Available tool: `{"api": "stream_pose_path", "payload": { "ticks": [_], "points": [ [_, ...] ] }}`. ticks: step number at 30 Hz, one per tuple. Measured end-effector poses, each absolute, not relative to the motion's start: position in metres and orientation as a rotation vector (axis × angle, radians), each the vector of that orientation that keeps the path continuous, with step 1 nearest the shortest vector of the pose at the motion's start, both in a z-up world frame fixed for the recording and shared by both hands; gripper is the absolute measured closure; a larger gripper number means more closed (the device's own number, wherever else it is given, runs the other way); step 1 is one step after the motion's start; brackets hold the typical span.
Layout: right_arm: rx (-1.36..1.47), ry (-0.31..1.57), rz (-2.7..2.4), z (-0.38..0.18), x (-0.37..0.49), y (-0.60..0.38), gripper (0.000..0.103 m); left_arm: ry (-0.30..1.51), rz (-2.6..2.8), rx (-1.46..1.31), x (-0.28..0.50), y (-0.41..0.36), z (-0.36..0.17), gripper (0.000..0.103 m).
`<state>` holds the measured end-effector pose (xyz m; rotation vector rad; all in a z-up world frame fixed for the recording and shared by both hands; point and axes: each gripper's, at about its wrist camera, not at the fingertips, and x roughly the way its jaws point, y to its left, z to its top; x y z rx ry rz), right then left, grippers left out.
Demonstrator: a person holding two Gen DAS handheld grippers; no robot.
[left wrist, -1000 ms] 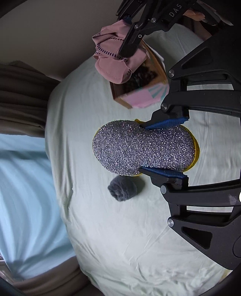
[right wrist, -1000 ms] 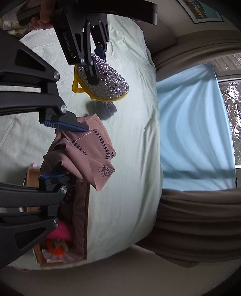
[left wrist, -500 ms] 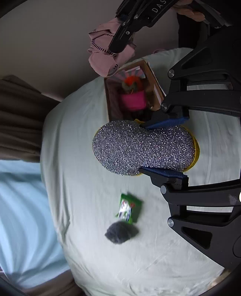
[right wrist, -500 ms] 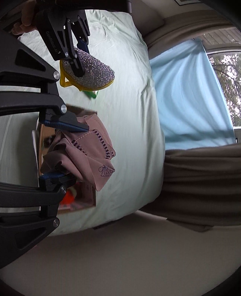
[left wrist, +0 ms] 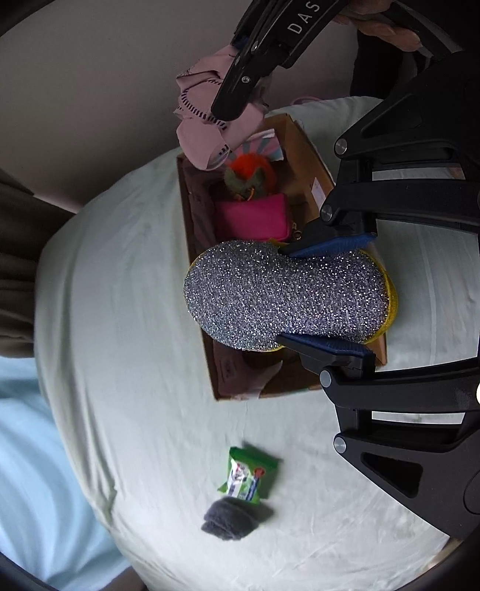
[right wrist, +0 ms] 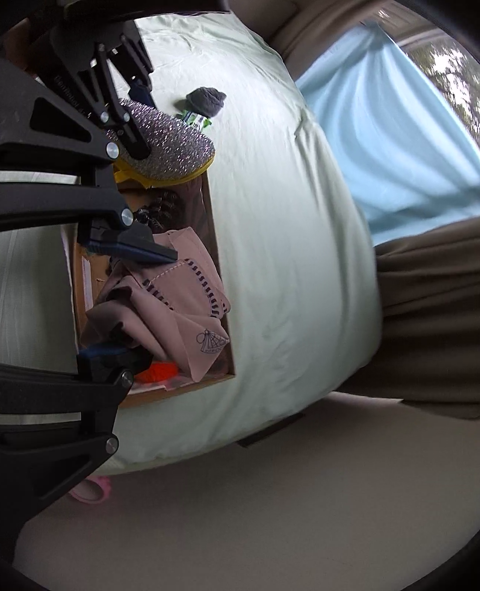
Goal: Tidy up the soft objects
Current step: 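Carry sponge pad and pink cloth into the box and open both tools, then withdraw both tools from the box toward the grey headband and wipes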
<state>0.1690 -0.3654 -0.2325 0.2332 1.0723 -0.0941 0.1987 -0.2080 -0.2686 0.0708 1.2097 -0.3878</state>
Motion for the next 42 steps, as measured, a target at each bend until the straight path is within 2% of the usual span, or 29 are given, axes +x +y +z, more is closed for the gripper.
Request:
{"api": "stream_pose_path", "payload": {
  "ticks": [9,12,13,14,15,16,17,18,29,42],
  "points": [
    [0.383,1.206,-0.119,-0.282,0.206,-0.377,0.069,1.373,-0.383,0.105,0.23,-0.229,-0.319,0.068],
    [0.409,1.233,-0.115,-0.29,0.214,-0.379,0.065,1.415,-0.396,0.111,0.234,-0.229,-0.327,0.067],
    [0.424,1.242,-0.109,-0.293,0.217,-0.379,0.063,1.429,-0.397,0.116,0.234,-0.23,-0.328,0.054],
    [0.443,1.256,-0.1,-0.296,0.22,-0.379,0.058,1.429,-0.401,0.123,0.234,-0.23,-0.327,0.03],
    [0.461,1.268,-0.092,-0.3,0.222,-0.379,0.051,1.417,-0.401,0.139,0.232,-0.23,-0.325,0.018],
    [0.471,1.268,-0.089,-0.301,0.224,-0.379,0.032,1.401,-0.397,0.159,0.23,-0.229,-0.322,0.0],
    [0.479,1.26,-0.082,-0.301,0.224,-0.38,0.009,1.383,-0.4,0.177,0.226,-0.228,-0.319,0.0],
    [0.487,1.245,-0.072,-0.299,0.223,-0.38,0.001,1.378,-0.406,0.191,0.223,-0.227,-0.318,0.0],
    [0.44,1.213,-0.069,-0.285,0.212,-0.382,0.0,1.406,-0.416,0.111,0.214,-0.206,-0.311,0.0],
    [0.387,1.147,-0.047,-0.229,0.173,-0.371,0.0,1.273,-0.39,0.073,0.185,-0.174,-0.247,0.0]
  ]
}}
